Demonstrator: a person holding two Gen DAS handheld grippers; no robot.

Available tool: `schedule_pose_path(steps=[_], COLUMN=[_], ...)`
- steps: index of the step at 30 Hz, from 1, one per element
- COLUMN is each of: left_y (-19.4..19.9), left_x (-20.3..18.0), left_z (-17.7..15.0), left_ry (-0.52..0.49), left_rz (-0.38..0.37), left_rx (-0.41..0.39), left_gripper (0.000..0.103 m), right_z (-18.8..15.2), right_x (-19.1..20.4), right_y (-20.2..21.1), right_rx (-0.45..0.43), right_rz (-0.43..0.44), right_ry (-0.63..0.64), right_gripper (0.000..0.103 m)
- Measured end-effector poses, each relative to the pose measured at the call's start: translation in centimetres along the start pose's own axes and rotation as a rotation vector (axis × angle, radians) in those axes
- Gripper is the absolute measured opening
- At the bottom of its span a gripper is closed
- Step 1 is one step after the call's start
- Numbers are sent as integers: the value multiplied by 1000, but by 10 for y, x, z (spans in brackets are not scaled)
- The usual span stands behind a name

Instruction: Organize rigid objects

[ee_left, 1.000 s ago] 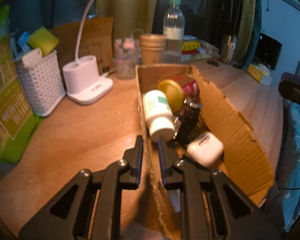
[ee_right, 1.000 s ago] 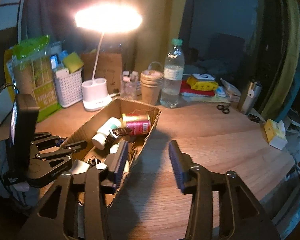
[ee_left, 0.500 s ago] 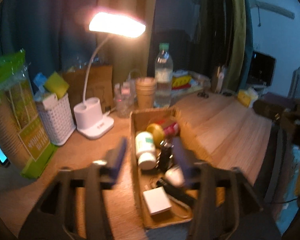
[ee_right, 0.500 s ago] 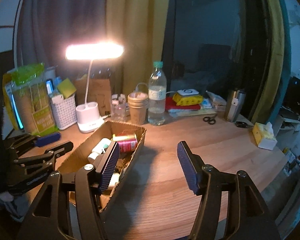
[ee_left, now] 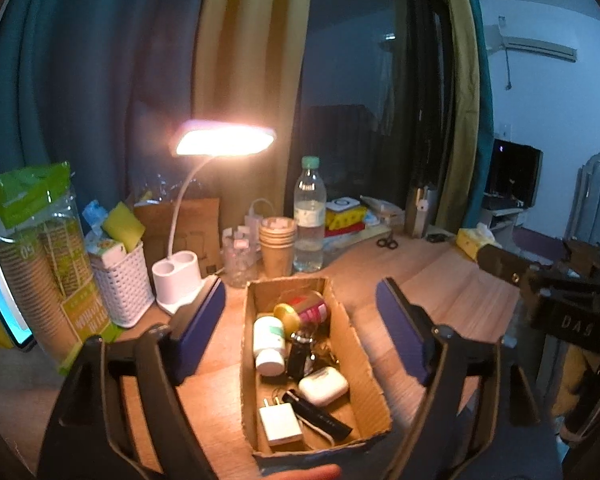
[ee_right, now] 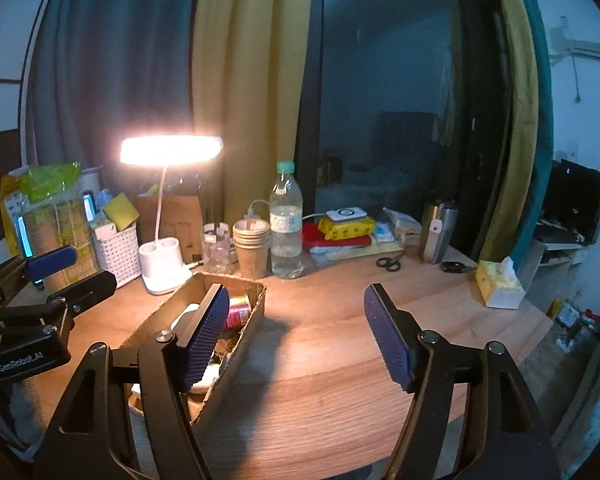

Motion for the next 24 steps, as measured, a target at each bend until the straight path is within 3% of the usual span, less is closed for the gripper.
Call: schedule_pose_path(steps=[5,10,24], left_y=[10,20,22], left_x=[-4,-8,-14], left_z=[7,12,15], left_ry=[-12,-19,-39], left_rz=[22,24,12], left_rx=[-40,-88,-86], left_gripper=[88,90,90], right_z=[6,9,8], right_x=[-13,-20,-21], right_y=[12,18,19], right_rx=[-40,-57,-60], right_rz=[-38,-45,-47], right_ry=[-34,-49,-60], right_gripper=[76,80,80])
Point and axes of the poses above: each gripper's, at about its wrist camera, not at the fingertips, and y roughly against the way its jaws point, x to its left, z to its top, the point moved 5 cm from there along -y, roughly the way its jaws point, and after that the axes turned 14 degrees about -z, right-handed, at the moved point
